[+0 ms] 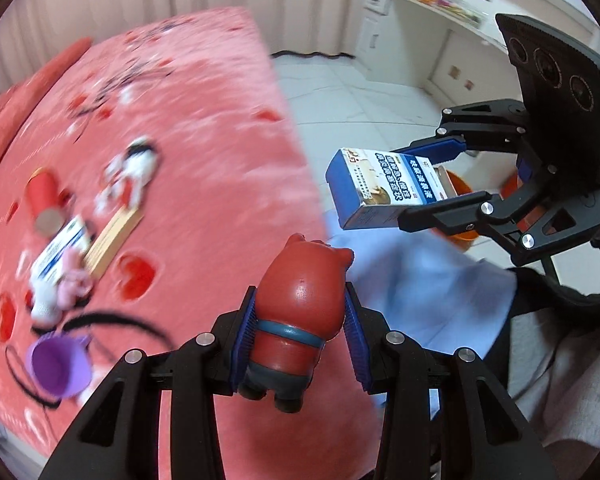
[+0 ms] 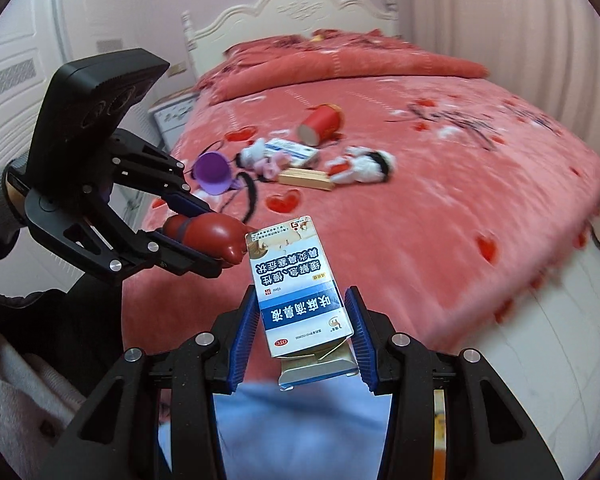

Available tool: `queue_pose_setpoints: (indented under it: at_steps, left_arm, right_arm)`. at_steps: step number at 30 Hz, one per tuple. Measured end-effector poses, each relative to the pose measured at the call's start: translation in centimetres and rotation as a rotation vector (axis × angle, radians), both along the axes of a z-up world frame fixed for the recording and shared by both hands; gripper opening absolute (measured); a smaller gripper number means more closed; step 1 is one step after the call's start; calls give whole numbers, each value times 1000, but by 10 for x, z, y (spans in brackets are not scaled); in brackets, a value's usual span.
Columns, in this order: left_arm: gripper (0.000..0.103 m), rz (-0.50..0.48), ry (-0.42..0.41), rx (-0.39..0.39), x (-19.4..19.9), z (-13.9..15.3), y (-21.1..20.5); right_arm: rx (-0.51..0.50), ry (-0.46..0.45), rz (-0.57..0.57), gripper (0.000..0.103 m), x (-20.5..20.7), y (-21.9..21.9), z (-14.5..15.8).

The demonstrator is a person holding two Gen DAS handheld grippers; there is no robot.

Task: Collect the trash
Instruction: 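Carry the medicine box and red toy over the orange bucket with both tools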

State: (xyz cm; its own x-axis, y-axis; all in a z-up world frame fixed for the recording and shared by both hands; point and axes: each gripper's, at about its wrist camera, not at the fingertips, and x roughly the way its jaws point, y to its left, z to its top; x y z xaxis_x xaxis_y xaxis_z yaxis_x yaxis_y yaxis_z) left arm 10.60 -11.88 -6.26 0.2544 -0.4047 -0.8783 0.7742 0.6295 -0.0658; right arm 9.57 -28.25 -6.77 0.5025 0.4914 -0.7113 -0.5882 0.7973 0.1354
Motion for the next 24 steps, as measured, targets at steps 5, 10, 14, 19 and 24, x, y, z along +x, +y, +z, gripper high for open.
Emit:
queue_pose_setpoints:
  at_steps: [5,10,14,19,24]
  left_arm:
    - [43,-134,-15,4,-21,3,-58]
    - [43,-266,-9,4,-29,-3,-125]
    - [43,-372,11,11,-37,-13,-182]
    - [43,-482,42,25,-48,-32,-241]
    - [43,-556,86,29,-51,-55,-290]
  right_arm:
    - [4,-3,-137,44,-34,-63,1]
    - [0,10,-283,44,-66,-133,-4]
    - [-6,29,-386,44,-88,-184,-16]
    - [-10,65,-508,44,-117,-242,-36]
    - [6,118,-605,44,-137,-287,-66]
